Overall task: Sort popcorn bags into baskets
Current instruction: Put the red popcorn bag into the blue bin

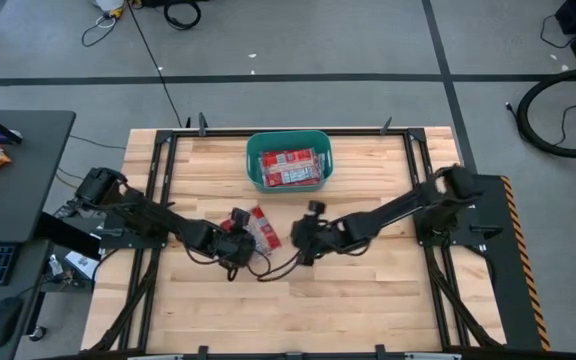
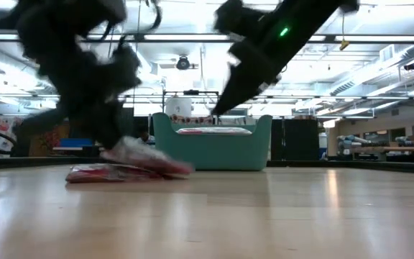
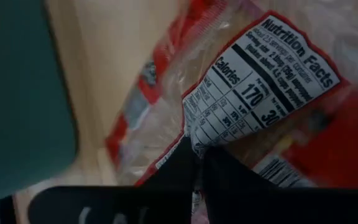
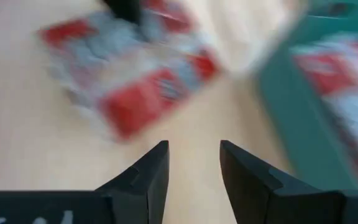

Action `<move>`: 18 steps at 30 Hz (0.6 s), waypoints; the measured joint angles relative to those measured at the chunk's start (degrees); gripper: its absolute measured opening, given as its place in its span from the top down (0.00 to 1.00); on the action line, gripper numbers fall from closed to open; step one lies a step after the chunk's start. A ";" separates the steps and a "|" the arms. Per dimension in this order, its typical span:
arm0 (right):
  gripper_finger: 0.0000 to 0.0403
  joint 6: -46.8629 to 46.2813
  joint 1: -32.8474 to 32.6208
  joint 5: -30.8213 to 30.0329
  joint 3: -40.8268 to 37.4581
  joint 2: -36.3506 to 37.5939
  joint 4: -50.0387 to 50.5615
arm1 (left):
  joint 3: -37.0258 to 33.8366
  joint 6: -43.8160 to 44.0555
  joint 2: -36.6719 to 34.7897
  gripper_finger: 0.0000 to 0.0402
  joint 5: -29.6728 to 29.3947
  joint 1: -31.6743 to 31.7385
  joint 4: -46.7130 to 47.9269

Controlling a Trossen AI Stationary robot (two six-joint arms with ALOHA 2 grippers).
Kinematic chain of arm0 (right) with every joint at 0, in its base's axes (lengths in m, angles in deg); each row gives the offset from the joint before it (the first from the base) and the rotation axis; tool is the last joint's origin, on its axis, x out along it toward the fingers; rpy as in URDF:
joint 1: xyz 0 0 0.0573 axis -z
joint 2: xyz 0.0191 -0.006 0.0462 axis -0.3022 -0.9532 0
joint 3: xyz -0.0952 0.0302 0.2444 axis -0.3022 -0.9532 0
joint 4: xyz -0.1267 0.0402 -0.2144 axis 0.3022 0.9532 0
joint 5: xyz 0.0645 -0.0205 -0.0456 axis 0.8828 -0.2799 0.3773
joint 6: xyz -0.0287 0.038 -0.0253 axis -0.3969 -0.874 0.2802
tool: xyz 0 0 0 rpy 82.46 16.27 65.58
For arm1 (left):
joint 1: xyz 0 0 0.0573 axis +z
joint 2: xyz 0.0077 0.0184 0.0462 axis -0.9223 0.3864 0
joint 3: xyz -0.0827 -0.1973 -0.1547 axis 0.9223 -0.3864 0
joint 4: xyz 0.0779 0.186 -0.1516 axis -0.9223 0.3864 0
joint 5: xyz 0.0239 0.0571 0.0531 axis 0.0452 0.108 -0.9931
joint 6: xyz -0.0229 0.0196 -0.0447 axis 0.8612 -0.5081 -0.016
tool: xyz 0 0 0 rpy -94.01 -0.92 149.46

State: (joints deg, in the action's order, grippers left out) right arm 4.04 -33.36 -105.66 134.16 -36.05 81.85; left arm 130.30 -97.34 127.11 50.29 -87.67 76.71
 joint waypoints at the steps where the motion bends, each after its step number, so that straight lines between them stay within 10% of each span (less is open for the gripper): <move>1: 0.63 -1.83 -0.60 -2.50 -0.01 1.88 3.54 | 1.70 1.28 -0.67 0.95 0.46 0.02 2.04; 9: 0.63 -26.65 -6.32 -16.86 -1.41 13.33 28.69 | 14.12 4.11 -1.30 0.94 -1.61 1.90 3.53; 18: 0.63 -36.31 -12.35 -22.55 -6.24 15.85 32.05 | 21.31 2.04 -1.22 0.93 -6.99 14.54 0.48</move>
State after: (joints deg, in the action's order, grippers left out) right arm -32.27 -45.71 -128.21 127.93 -20.19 113.90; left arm 151.61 -95.30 125.89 43.30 -73.13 77.18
